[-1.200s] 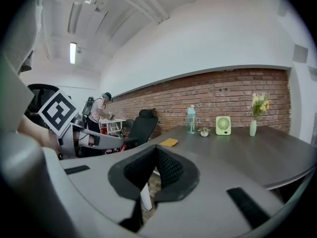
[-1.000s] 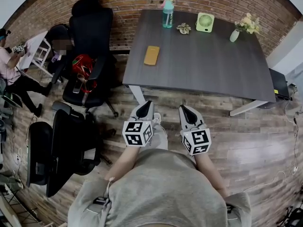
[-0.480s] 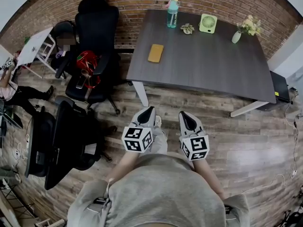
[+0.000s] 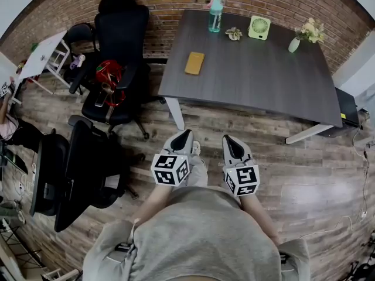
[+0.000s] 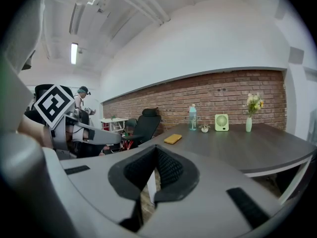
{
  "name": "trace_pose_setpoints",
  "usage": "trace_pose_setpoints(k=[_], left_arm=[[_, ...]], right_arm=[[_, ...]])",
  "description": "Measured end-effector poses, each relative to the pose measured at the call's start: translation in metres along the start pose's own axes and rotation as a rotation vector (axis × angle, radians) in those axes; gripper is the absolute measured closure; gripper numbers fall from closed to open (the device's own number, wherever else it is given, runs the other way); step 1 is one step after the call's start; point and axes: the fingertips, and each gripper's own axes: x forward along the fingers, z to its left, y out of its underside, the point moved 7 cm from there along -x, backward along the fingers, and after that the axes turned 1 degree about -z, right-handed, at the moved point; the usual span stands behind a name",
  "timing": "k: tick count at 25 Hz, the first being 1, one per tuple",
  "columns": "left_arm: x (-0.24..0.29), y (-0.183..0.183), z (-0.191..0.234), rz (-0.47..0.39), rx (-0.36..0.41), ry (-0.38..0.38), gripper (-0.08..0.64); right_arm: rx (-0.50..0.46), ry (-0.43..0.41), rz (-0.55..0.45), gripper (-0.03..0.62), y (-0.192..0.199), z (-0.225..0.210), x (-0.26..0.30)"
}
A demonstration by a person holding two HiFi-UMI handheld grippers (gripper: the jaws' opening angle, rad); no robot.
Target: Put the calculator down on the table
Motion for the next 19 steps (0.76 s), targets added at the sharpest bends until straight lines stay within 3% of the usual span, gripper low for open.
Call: trace_pose_setpoints(k=[19], left_arm=[[0.0075,-0.0025,0.0066,0.004,-0.017,-0.008,0.531]], right_arm=[[-0.01,-0.011,-0.007,0.591,-0.0041,-0.0049,0.0102]])
